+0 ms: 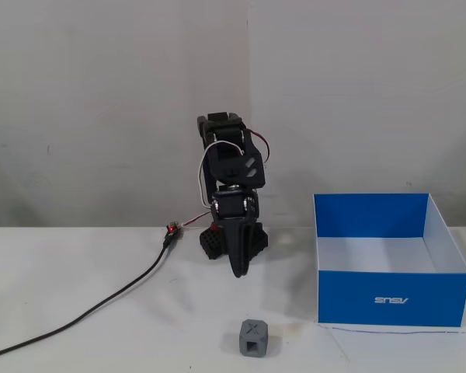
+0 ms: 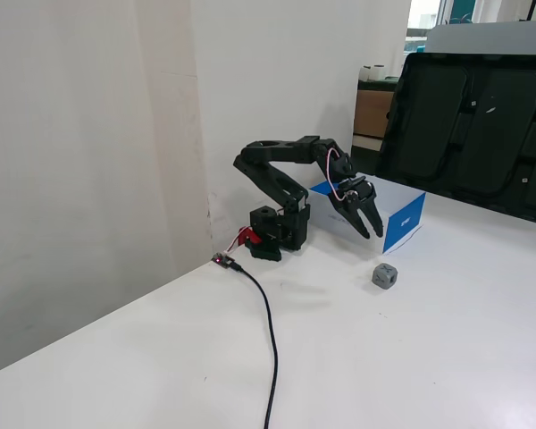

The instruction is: Pick the gray block and keep it in the box.

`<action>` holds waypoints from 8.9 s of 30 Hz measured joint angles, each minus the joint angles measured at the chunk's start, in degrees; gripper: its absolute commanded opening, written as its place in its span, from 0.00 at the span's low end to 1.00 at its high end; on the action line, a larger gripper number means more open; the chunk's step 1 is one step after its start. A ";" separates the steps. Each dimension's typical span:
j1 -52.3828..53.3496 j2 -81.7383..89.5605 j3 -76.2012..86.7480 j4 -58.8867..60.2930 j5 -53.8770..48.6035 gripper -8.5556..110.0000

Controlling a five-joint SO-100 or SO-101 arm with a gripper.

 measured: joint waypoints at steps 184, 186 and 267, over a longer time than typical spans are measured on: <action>10.11 -13.27 -15.03 0.62 -23.55 0.07; 12.13 -11.60 -10.63 -2.20 -22.76 0.07; 17.67 47.99 37.53 4.22 -21.45 0.07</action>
